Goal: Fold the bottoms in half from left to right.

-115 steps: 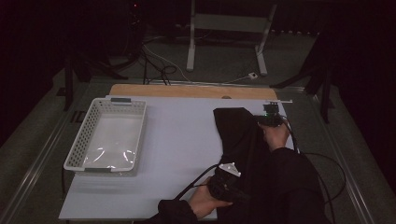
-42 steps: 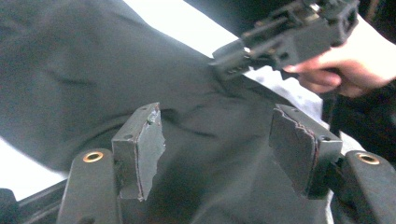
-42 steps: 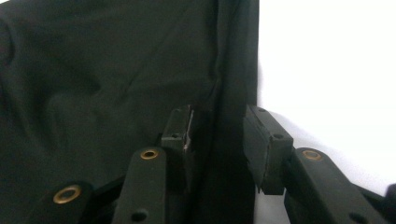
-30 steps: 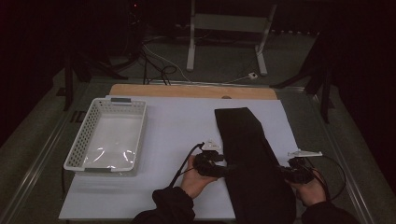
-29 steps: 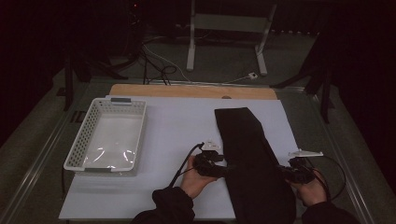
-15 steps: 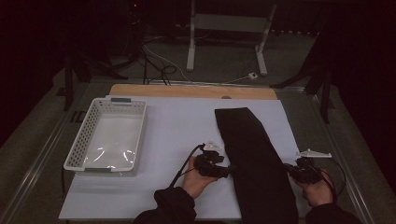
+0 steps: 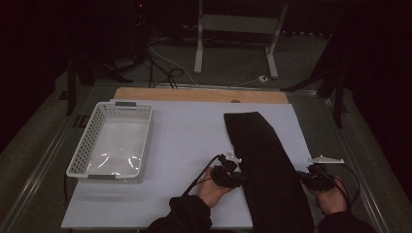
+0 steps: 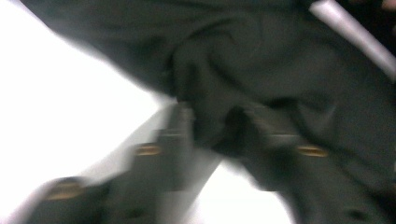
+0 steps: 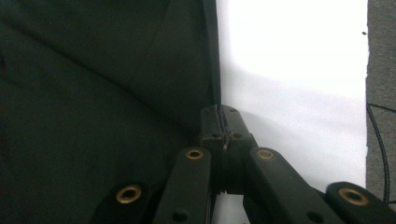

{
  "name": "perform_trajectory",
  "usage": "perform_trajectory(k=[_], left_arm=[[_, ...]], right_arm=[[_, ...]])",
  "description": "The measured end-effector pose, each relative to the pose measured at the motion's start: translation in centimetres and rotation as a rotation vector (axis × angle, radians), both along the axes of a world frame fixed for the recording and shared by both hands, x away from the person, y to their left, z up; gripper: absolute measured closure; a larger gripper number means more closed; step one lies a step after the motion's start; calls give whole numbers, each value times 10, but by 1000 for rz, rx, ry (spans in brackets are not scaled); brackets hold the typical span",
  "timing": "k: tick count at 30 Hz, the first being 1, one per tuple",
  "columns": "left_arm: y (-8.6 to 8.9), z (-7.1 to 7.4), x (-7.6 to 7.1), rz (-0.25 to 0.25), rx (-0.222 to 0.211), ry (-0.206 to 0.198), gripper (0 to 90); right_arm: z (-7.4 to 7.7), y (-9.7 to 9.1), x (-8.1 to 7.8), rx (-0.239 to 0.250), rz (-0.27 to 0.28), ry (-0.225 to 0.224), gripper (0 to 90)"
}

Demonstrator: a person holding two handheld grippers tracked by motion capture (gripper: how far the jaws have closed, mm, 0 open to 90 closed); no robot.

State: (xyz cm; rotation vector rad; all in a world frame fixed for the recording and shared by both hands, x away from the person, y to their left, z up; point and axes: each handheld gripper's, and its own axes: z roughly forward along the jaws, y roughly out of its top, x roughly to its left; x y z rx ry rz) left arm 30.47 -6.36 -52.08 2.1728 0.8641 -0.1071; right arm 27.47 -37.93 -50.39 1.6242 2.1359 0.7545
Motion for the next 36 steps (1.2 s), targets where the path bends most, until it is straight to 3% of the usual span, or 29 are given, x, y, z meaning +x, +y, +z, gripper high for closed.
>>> perform_trajectory(k=[1, 2, 6, 10, 13, 15, 19, 22, 25, 29, 32, 36], left_arm=[[0, 1, -1, -4, 1, 1, 826], [1, 2, -2, -7, 2, -4, 848], [9, 13, -9, -22, 4, -34, 864], [20, 17, -13, -23, 0, -32, 862], [27, 16, -15, -19, 3, -28, 861], [31, 15, -14, -13, 1, -22, 860], [32, 15, -14, -11, -13, -18, 861], [30, 15, -15, -9, -13, -23, 858], [30, 12, -14, -5, -13, -19, 852], [29, 10, -14, -4, -21, -11, 839], [30, 9, -14, -8, -29, -8, 819], [35, 10, -14, -14, -37, -16, 717]], right_arm=[[0, 0, 0, 1, 4, 1, 900], [0, 0, 0, 2, 7, 4, 900], [0, 2, -1, 18, 23, 15, 899], [1, 6, -2, 27, 45, 28, 886], [3, 10, -3, 34, 53, 13, 688], [5, 11, -2, 63, 53, -7, 563], [5, 15, 2, 62, 56, -17, 479], [3, 17, 2, 55, 61, -21, 518], [3, 16, 0, 63, 69, -13, 628], [4, 9, -1, 79, 46, -9, 698], [4, 7, -2, 93, 48, -6, 724], [2, 10, -1, 85, 57, 1, 725]])
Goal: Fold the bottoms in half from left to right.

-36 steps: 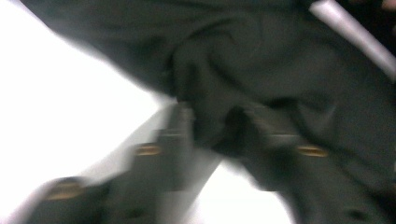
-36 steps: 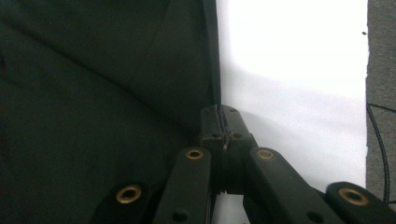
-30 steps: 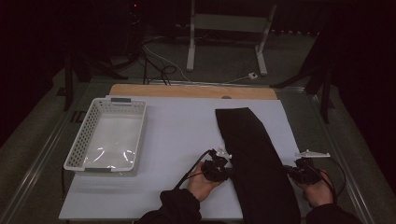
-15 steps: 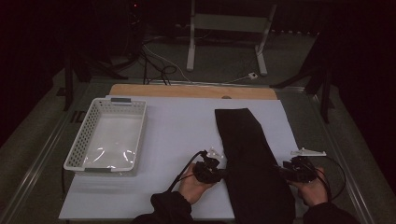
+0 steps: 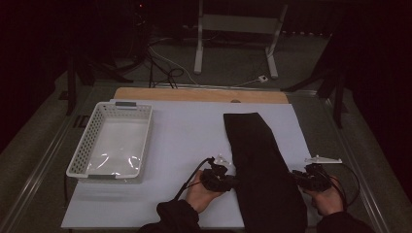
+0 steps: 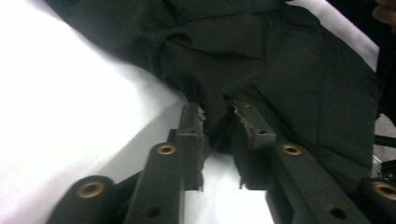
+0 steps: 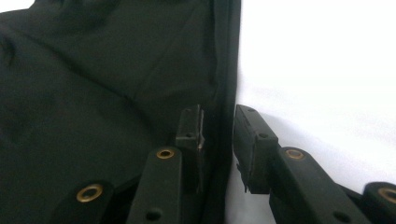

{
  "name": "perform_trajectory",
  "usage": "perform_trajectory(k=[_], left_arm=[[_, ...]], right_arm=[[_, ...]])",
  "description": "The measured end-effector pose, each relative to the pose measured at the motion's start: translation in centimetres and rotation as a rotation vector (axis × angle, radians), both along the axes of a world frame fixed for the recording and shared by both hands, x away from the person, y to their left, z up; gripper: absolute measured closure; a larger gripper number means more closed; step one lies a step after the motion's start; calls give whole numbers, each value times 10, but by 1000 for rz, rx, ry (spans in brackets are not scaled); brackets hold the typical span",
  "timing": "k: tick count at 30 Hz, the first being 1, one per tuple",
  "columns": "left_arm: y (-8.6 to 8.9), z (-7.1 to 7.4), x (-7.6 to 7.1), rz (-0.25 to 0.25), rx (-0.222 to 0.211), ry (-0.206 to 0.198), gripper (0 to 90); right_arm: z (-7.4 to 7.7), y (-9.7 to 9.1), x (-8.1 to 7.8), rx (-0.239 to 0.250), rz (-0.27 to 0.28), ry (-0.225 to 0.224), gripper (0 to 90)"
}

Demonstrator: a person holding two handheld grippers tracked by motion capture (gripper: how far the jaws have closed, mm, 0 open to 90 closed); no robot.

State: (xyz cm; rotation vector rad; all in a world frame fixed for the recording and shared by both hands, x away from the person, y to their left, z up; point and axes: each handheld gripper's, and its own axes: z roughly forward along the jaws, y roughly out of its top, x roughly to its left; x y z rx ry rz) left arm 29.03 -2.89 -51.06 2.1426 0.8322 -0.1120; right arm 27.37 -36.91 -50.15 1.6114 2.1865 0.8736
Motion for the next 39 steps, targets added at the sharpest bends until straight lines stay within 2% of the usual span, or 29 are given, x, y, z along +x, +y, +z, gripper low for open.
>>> perform_trajectory(k=[4, 6, 8, 12, 16, 21, 22, 25, 30, 35, 39], left_arm=[[10, 2, 1, 24, -4, -5, 653], [16, 1, 4, 36, -4, -2, 642], [22, 1, 7, 65, -15, 8, 637], [23, -1, 12, 89, -18, 23, 639], [14, -3, 12, 71, -25, 33, 619], [5, -5, 12, 50, -19, 36, 593], [-6, -8, 10, 15, 23, 17, 590], [-9, -9, 7, 5, 41, 10, 623], [-4, -9, 0, -15, 81, -15, 648], [-11, -10, 2, -10, 80, -44, 633], [-26, -11, 5, -19, 88, -69, 647]], right_arm=[[-6, 4, 6, -19, 2, 15, 740], [-7, 6, 8, -30, 5, 15, 784], [-7, 7, 9, -44, 5, 17, 884], [-6, 6, 8, -59, -4, -2, 900], [-4, 0, 9, -73, -43, -26, 900], [-6, -3, 10, -78, -58, -19, 900], [-6, -4, 10, -84, -58, -17, 900], [-5, -8, 10, -76, -68, -19, 900], [-7, -10, 10, -67, -78, -16, 900], [-6, -8, 11, -68, -68, -17, 900], [-6, -7, 10, -66, -66, -18, 900]])
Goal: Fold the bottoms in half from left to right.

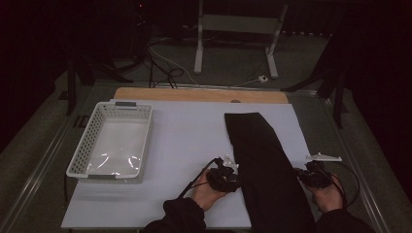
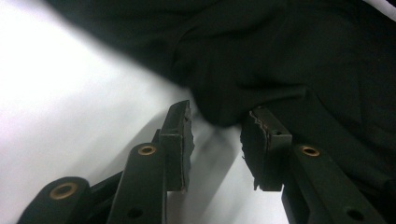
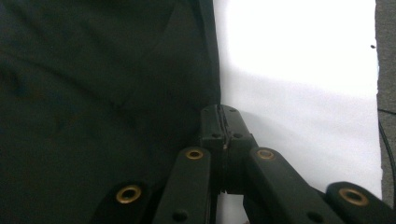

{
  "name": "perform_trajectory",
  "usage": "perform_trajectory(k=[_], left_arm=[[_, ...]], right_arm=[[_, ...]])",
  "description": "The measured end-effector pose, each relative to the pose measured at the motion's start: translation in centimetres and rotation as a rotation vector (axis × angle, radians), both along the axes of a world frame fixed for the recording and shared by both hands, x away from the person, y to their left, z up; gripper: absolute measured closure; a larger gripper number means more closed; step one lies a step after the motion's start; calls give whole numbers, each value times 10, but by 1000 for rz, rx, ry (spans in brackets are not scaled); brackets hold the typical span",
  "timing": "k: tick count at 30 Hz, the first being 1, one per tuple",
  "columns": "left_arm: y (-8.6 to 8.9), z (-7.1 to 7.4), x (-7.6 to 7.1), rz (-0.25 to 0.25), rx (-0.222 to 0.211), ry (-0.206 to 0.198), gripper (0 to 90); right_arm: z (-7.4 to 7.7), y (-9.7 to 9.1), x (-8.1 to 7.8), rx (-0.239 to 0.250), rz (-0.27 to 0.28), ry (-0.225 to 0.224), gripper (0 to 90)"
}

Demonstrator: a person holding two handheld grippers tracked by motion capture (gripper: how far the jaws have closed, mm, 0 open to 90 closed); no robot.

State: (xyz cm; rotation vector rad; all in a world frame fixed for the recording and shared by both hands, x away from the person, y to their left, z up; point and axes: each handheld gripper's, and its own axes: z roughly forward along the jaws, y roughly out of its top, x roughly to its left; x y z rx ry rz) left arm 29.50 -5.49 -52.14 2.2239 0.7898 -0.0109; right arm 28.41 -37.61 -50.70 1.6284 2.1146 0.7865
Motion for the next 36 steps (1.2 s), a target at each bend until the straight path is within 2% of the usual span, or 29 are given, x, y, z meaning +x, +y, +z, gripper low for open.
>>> perform_trajectory(k=[1, 3, 5, 13, 18, 19, 24, 26, 29, 31, 34, 36], left_arm=[[-3, 0, 0, 4, 7, -7, 665], [-5, 0, 2, 20, 11, -1, 802], [-5, 1, -2, 10, 4, -8, 849], [7, 6, -24, -28, 0, -35, 865], [12, 7, -24, -20, -1, -35, 865], [20, 9, -20, 1, -2, -39, 865], [35, 10, -9, 44, -2, -41, 864], [42, 12, -3, 56, 0, -41, 864], [52, 15, 2, 71, -18, -34, 864], [57, 17, 1, 64, -47, -17, 864], [60, 17, -7, 43, -49, -8, 863], [61, 16, -12, 30, -38, -5, 862]], right_arm=[[0, 0, 0, 0, 1, 0, 900], [0, -1, 0, 8, 3, 0, 900], [0, -1, -1, 8, -1, -2, 900], [1, -2, -4, 18, 6, 0, 900], [2, 2, -7, 26, 27, 16, 900], [3, 5, -9, 24, 43, 19, 900], [5, 12, -13, 29, 79, 28, 895], [6, 17, -15, 29, 97, 26, 802], [8, 20, -14, 37, 91, 14, 639], [10, 21, -12, 78, 98, 5, 533], [13, 23, -10, 119, 109, -13, 469], [15, 25, -9, 127, 109, -29, 438]])
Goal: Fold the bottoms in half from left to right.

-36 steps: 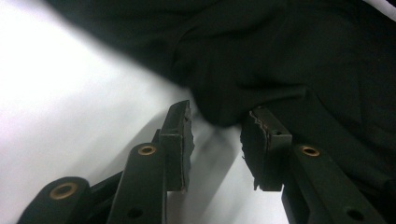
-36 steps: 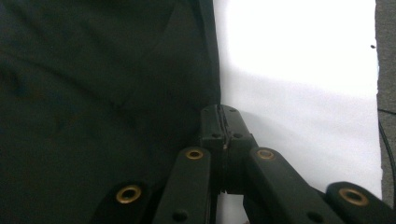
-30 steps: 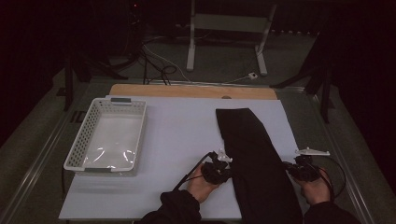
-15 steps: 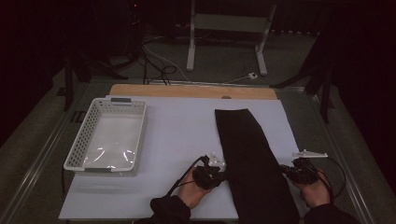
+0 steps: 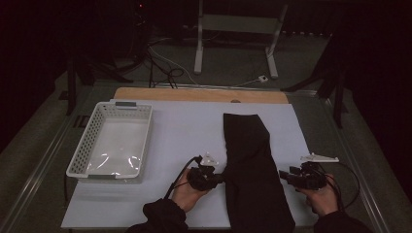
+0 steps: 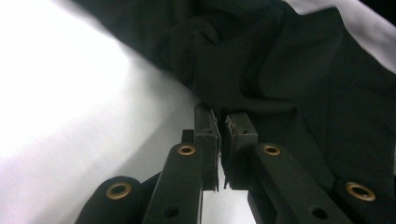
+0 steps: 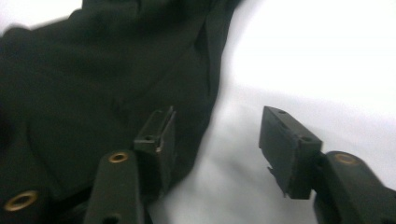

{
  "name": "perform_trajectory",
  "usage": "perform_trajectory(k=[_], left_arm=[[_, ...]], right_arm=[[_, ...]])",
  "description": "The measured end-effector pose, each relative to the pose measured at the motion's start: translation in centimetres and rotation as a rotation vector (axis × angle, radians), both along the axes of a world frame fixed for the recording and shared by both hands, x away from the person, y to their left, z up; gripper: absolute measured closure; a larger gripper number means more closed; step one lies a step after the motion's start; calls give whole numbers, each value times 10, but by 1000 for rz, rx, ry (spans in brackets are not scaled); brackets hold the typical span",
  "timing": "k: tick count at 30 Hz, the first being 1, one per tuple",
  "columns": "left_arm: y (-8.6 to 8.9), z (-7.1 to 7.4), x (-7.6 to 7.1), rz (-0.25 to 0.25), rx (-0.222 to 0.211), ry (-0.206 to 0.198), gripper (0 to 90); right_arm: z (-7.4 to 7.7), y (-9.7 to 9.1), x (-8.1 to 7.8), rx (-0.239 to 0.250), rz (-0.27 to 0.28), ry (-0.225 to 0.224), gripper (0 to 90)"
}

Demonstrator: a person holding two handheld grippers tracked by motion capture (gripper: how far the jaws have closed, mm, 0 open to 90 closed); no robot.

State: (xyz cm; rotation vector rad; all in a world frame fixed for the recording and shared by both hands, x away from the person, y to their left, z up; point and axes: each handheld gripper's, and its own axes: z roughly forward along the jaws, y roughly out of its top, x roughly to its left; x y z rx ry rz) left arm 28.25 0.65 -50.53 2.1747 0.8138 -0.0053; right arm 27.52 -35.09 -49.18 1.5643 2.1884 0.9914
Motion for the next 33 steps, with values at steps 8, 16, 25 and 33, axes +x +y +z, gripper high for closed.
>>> perform_trajectory(k=[8, 16, 25, 33], left_arm=[[14, 1, -9, 2, 17, 3, 860], [25, 6, -13, -2, 13, -1, 858], [44, 12, -27, -25, 16, 2, 854], [57, 9, -43, -32, 18, 39, 838]], right_arm=[[18, 18, 11, 28, 24, -54, 354], [27, 45, 30, 27, 55, -66, 317], [42, 71, 56, 58, 70, -82, 306], [47, 89, 73, 99, 63, -85, 310]])
